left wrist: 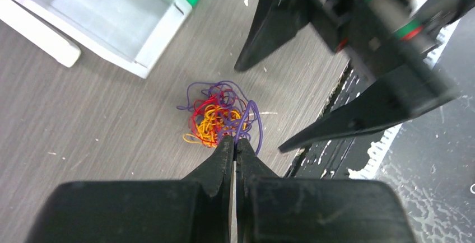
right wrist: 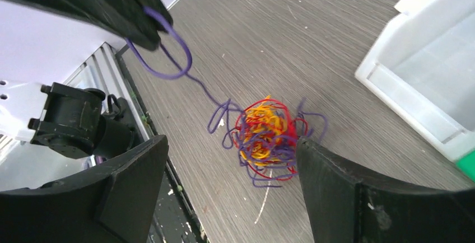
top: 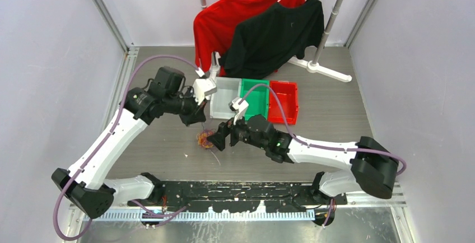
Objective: Untangle the cables
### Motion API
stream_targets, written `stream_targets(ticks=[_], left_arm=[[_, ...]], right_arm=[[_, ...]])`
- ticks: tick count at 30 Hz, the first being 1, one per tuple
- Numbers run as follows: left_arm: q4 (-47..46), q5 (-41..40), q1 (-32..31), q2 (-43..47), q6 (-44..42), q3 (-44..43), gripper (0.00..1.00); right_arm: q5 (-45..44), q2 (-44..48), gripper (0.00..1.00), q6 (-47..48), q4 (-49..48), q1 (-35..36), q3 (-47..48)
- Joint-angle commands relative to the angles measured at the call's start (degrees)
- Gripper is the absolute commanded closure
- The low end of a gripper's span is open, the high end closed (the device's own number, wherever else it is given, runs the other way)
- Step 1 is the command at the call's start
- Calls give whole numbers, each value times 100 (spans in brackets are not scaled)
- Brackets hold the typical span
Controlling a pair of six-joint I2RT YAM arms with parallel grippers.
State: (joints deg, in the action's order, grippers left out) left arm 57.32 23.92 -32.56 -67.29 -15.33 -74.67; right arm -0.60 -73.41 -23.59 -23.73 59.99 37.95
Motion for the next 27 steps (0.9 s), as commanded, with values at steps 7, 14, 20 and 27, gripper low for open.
stream_targets(ticks=[7,14,20,27], left_arm=[[379,546,-23,-221,413,-1374,100],[513,610,-21,-198,453,-1644,100],[661,591,-21,-211,443,-2172,100],[871,505,-18,-308,408,-3026,100]], right_arm=[[223,-851,19,-83,-1215,61,1066],[131,-1169,42,-439,-1303,57,1331],[-171,-1270,46,-757,-1689,55,777],[-444,-1412,46,-895,-1906,50,262]])
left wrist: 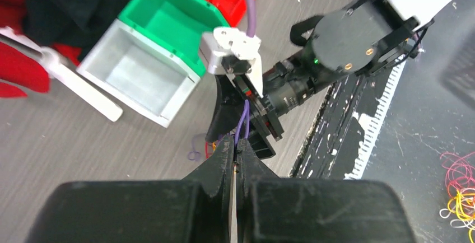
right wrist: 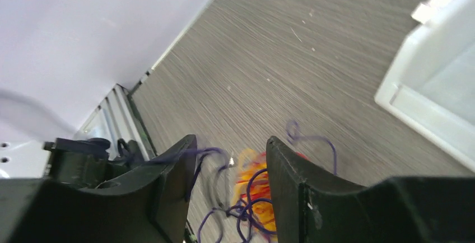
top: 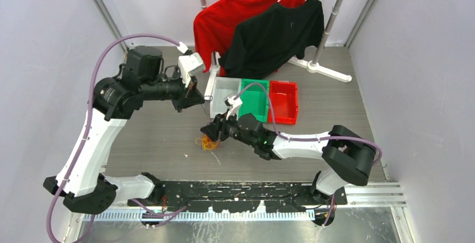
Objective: Untangle the cables
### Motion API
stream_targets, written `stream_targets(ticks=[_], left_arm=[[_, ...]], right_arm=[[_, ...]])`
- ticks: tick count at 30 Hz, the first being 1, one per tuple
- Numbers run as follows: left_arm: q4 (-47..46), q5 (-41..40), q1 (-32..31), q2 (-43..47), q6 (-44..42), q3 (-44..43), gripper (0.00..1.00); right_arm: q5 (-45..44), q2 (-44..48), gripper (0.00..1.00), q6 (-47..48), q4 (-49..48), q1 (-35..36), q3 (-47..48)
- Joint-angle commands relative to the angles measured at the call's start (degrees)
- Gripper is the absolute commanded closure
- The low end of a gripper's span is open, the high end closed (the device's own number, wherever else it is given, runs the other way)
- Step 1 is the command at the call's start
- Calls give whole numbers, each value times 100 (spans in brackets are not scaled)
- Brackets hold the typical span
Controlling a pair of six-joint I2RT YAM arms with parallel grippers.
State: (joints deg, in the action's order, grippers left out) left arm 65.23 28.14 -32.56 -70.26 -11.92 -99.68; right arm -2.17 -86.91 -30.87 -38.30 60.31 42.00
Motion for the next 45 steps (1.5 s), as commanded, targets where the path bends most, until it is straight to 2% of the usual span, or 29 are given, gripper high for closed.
stream_targets(ticks=[1,7,16,24,28,33,36,41,45], left_arm=[[90,66,-22,-28,72,-639,100],[110,-38,-23,-85,129,-1181,100],[-256,-717,-23,-192,140,-2219,100],[-585,-1140,-23,-155,103,-2691,100],[-477,-1093,-22,-93,92,-2582,100],[-431,-963,-17,172,41,-1946,100],[-305,-772,-23,262,33,-1689,100],[-92,-401,-22,341,-18,-1473,100],[6,-207,-23,371,-38,-1369,100]], right_arm=[[-332,-77,46,-180,-472,18,-203],[-450,-212,45,-232,-530,15,-502],[-620,-422,38,-318,-544,16,-753],[-576,-597,36,-420,-648,13,-899],[-546,-13,31,-296,-447,15,-1005],[-44,1397,24,208,755,15,-659],[481,1905,20,425,1371,15,-247],[1227,2025,15,644,1929,15,415],[1123,1863,13,850,2036,17,856]])
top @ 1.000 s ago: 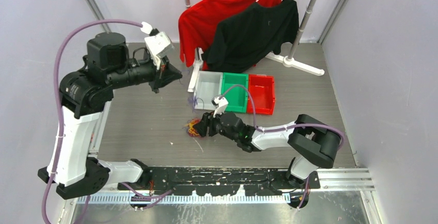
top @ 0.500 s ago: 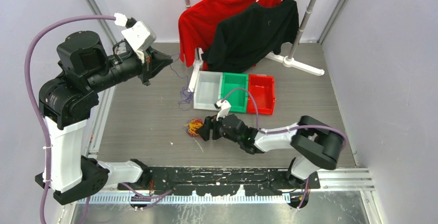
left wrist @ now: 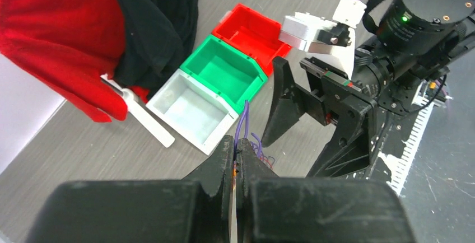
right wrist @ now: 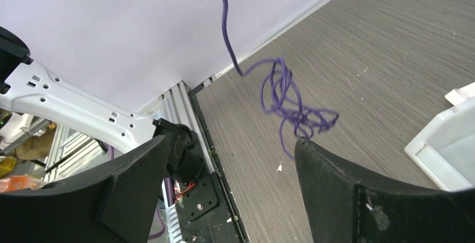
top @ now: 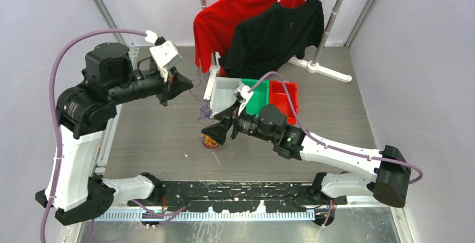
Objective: Untangle the cables
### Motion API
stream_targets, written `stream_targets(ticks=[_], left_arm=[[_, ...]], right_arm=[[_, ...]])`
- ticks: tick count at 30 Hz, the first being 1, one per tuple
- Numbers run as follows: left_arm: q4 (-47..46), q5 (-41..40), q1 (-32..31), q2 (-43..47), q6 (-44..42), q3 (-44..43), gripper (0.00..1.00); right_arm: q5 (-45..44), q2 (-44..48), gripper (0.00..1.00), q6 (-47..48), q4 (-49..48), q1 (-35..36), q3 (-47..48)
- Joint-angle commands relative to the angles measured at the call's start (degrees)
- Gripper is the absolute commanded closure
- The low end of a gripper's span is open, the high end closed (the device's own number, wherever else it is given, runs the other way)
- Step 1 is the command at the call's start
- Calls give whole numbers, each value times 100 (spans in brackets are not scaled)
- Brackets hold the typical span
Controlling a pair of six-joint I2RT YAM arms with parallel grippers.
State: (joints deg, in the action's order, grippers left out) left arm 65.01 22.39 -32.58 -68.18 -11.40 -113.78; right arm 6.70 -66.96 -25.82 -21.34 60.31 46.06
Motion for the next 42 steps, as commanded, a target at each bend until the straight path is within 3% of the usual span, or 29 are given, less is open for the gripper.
stream_targets(ticks=[1,4,8,12,17,27,28,31,33,35,42], left_arm=[[33,385,-17,177,-91,80,100],[60,434,-18,181,-86,90,100],[134,520,-20,191,-103,88,100],[198,605,-21,233,-141,105,100],[248,612,-21,252,-206,182,100],[1,-414,-21,465,-729,827,99],[-67,-553,-21,502,-740,984,92],[-62,-521,-25,597,-703,1442,44],[0,-353,-20,621,-577,1707,19],[85,-336,-21,586,-470,1911,9],[207,-611,-21,658,-751,2794,0]], right_arm=[[231,-190,13,397,340,22,561],[250,-434,16,500,411,16,914],[-22,-680,29,555,508,24,1127],[-349,-636,56,599,490,17,1026],[-722,-369,97,682,468,16,809],[-1260,436,99,369,704,-290,199],[-1123,484,99,217,665,-424,150],[-706,485,99,-251,631,-826,181],[-659,387,99,-359,843,-985,337],[-741,246,99,-374,1111,-1113,534],[-1521,-498,99,-91,1855,-1441,1232]])
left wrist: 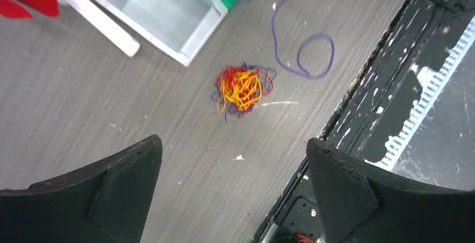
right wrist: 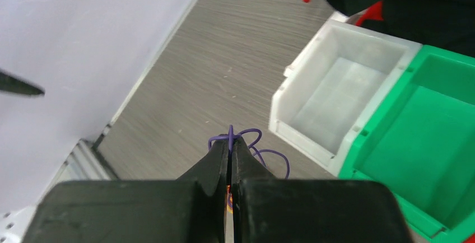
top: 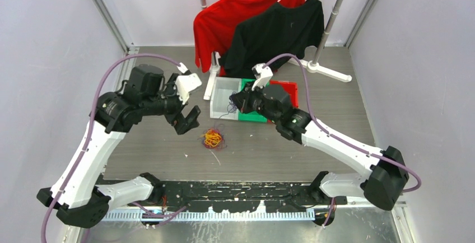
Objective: Untangle the cables
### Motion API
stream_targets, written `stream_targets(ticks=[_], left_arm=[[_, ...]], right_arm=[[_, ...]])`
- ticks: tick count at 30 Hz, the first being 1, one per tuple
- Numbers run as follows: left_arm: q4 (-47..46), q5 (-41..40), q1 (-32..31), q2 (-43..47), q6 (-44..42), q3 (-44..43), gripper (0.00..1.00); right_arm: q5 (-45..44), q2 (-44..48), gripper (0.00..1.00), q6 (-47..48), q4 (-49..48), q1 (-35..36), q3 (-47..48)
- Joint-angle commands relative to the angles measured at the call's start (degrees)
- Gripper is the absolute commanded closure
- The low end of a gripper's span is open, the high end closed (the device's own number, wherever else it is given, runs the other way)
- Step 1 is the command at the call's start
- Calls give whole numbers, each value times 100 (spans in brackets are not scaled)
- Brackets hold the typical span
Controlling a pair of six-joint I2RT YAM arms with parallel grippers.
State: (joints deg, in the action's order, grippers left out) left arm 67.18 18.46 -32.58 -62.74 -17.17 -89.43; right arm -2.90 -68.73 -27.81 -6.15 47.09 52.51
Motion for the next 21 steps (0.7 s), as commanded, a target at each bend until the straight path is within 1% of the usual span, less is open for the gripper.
stream_targets(ticks=[1,6,7,11,18,21], left_arm=[[-7,-292,-21,119,-216,467,0],[-38,-492,-12,131,-286,831,1],[-48,-486,-12,150,-281,874,1],[-116,-495,-5,250,-298,1015,0],[-182,-494,56,310,-348,1103,1],[-231,-475,67,361,-339,1111,1]], right_arm=[[-741,-501,99,166,469,-174,717],[-1455,-1466,99,493,847,-386,1435],[-1725,-1742,99,624,918,-393,1600],[-2195,-2420,99,1172,862,-396,2075],[-2012,-3297,99,1363,699,-406,2673],[-2071,-3417,99,1322,667,-416,2727]])
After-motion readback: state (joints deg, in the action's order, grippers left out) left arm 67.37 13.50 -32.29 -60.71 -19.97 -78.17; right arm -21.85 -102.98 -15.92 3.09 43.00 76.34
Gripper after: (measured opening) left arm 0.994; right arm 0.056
